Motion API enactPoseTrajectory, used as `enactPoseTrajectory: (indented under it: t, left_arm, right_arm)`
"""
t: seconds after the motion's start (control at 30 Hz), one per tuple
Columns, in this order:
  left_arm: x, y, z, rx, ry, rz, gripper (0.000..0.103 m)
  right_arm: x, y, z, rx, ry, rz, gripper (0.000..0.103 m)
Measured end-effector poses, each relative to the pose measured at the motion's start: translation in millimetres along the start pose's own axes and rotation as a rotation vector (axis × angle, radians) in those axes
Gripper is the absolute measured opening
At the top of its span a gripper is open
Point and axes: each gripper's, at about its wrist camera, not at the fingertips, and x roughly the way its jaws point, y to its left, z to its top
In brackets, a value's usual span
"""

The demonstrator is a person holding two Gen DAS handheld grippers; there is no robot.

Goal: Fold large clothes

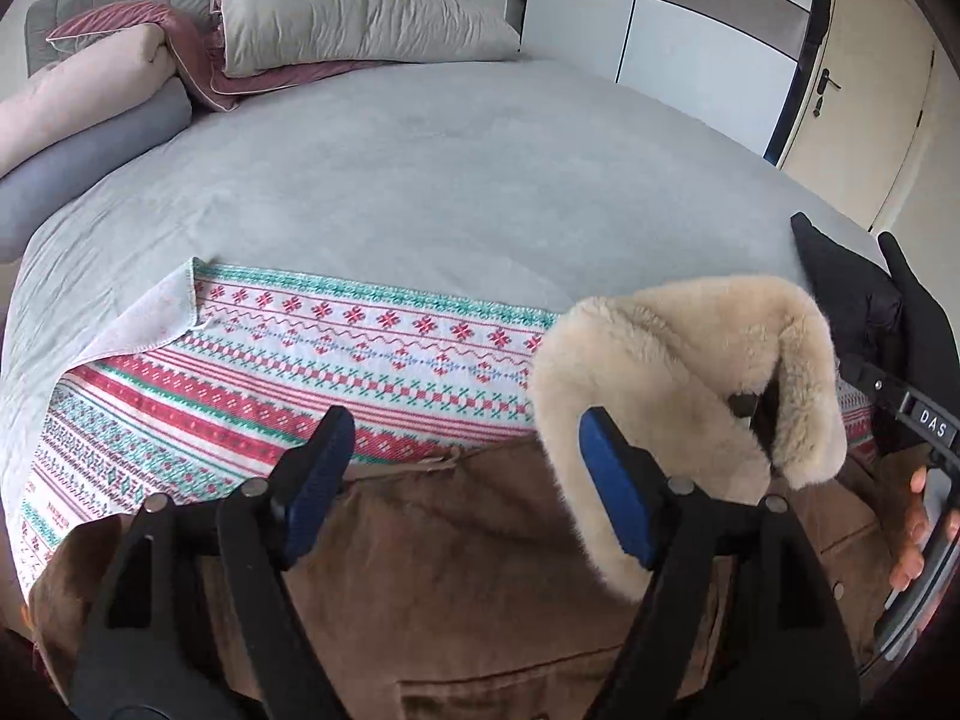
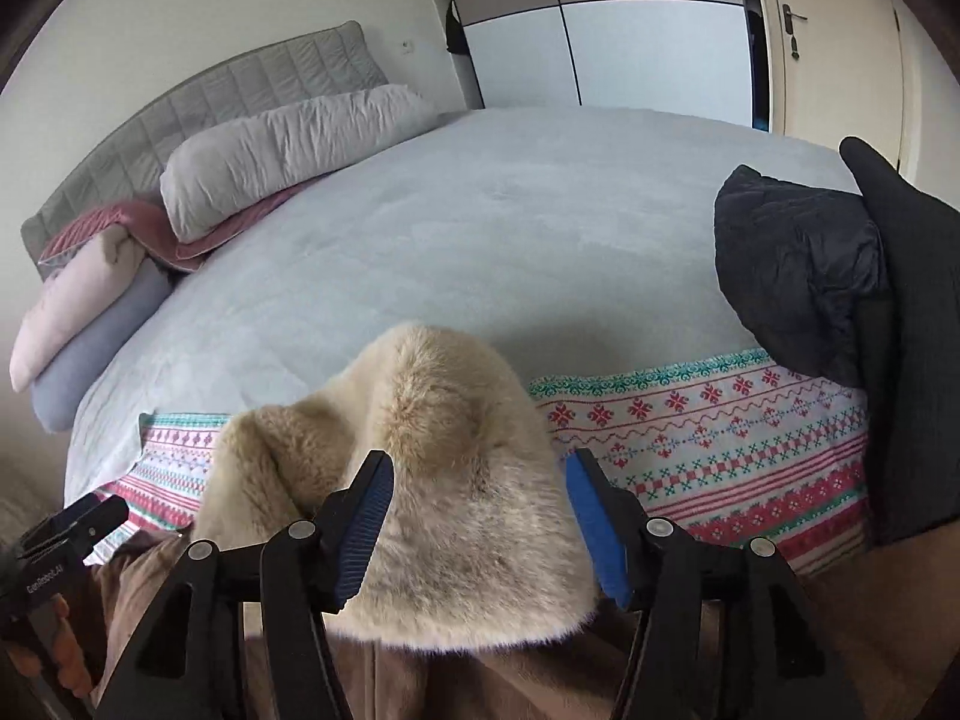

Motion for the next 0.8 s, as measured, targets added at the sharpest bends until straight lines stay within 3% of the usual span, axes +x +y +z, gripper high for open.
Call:
enactPoseTrajectory:
  t: [0.27,0.5,0.6,0.73,0.8]
  left_arm:
    - [-99.4,67.0,-45.9,0.053,0.046,0.114,0.084]
    - [-130.7,123.1,-102.4,0.009,0.160,0.222,0.084]
    - [-124.7,145.1,-131.3,-0.053,0.219,0.208,0.084]
    - [-105.0,154.0,-169.9,-0.130,0.322,0.103,0.084]
    - [-96.1,150.1,-184.4,-0.127,0.355,0.077,0.078]
  right_arm:
    - [-86.2,-5.3,-41.3,0.003,0.061,0.046,0.063]
    - [-150.7,-0.3,-84.6,-0.056,0.069,0.048,0.068]
    - [-166.5,0.9,-100.4,-0.080,0.076,0.047,0.069]
    - [-175.5,-1.5,-120.8,-0.083,0.088,0.041,0.069]
    - [-173.9,-4.1,-128.7,-0.073,0.110,0.041,0.069]
